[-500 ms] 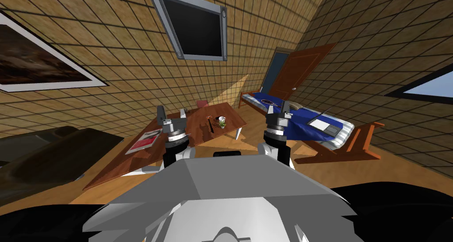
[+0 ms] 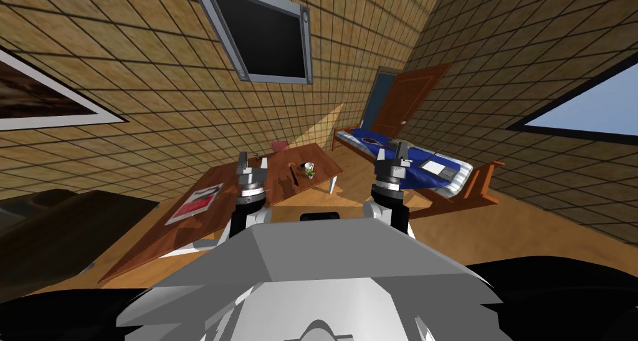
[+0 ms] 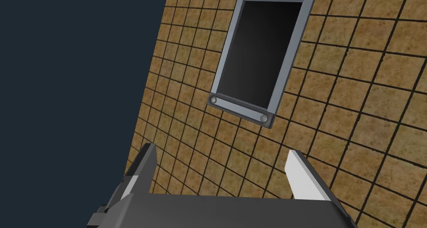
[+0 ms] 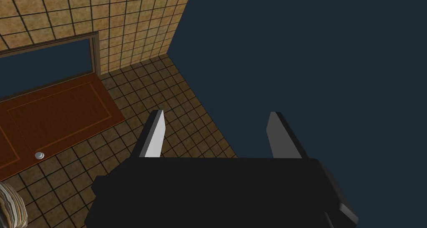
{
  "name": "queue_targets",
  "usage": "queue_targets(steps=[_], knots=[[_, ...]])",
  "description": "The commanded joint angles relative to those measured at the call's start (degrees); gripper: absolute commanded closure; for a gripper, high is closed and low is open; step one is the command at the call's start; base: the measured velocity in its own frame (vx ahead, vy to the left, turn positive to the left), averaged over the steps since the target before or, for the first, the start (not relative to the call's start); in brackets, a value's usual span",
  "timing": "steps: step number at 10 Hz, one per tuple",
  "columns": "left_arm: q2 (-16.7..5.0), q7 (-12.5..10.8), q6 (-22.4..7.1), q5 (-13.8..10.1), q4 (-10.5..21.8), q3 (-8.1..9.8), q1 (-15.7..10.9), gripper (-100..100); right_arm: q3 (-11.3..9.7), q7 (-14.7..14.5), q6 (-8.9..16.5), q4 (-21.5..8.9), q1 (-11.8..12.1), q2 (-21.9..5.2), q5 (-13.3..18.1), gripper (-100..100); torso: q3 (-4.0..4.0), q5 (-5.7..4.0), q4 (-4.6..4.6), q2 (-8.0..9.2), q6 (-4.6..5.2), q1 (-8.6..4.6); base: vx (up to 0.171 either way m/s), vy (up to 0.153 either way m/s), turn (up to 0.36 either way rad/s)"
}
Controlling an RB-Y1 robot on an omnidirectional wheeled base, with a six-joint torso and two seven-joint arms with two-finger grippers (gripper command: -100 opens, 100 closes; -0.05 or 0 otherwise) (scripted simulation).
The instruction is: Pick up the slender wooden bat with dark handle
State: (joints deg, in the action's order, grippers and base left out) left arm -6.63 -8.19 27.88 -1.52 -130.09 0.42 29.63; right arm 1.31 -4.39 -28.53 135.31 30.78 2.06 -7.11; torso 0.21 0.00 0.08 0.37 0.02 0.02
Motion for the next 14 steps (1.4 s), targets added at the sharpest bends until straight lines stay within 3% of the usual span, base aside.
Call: queue_targets(steps=[1,2,3,5,6,8,9,10,13,14], knots=[[-2.7,0.28,-2.86,-0.99,2.41,0.38,-0.81,-100,0.0,0.0,0.0,0.0,0.0,0.0,0.0,0,0.0,0.0,0.0,0.0,0.0,0.0,-0.111,-0.02,-0.186],[-4.46,0.44,-4.9,-1.87,3.84,0.82,-1.36,-100,0.0,0.0,0.0,0.0,0.0,0.0,0.0,0,0.02,-0.01,0.01,0.04,0.0,-0.05,-0.121,-0.02,-0.222],[-4.46,0.44,-5.09,-1.87,4.04,0.82,-1.36,-100,0.0,0.0,0.0,0.0,0.0,0.0,0.0,0,0.05,-0.01,0.02,0.08,0.0,-0.05,-0.086,0.007,-0.084],[-7.8,0.93,-9.28,-3.98,7.15,1.71,-2.58,-100,0.0,0.0,0.0,0.0,0.0,0.0,0.0,0,-0.02,0.01,-0.01,-0.04,0.0,0.05,-0.099,-0.002,-0.245],[-7.96,0.93,-9.79,-3.98,7.77,1.71,-2.58,-100,0.0,0.0,0.0,0.0,0.0,0.0,0.0,0,0.02,0.0,0.01,0.04,0.01,0.02,-0.085,-0.008,-0.079],[-11.43,1.73,-14.1,-6.54,11.88,2.54,-3.88,-100,0.0,0.0,0.0,0.0,0.0,0.0,0.0,0,-0.04,0.01,-0.01,-0.07,-0.01,0.02,-0.094,-0.015,-0.217],[-11.43,1.73,-15.11,-6.54,12.03,2.54,-3.88,-100,0.0,0.0,0.0,0.0,0.0,0.0,0.0,0,0.0,0.01,0.0,-0.01,0.01,0.04,-0.081,-0.006,-0.147],[-13.16,2.28,-16.78,-7.99,14.33,2.91,-4.56,-100,0.01,0.0,0.0,0.0,0.01,0.0,0.0,0,-0.01,0.01,0.0,-0.04,-0.04,0.03,-0.081,-0.01,-0.231],[-14.89,2.92,-20.88,-9.54,16.73,3.24,-5.26,-100,0.0,0.0,0.0,0.0,0.01,0.0,0.0,0,-0.09,0.01,-0.03,-0.16,0.0,0.06,-0.053,-0.004,-0.144],[-16.62,3.67,-23.4,-11.21,18.54,3.52,-5.97,-100,0.01,0.0,0.0,0.0,0.02,0.0,0.0,0,-0.09,0.01,-0.03,-0.17,-0.06,0.07,-0.07,-0.017,-0.216]])
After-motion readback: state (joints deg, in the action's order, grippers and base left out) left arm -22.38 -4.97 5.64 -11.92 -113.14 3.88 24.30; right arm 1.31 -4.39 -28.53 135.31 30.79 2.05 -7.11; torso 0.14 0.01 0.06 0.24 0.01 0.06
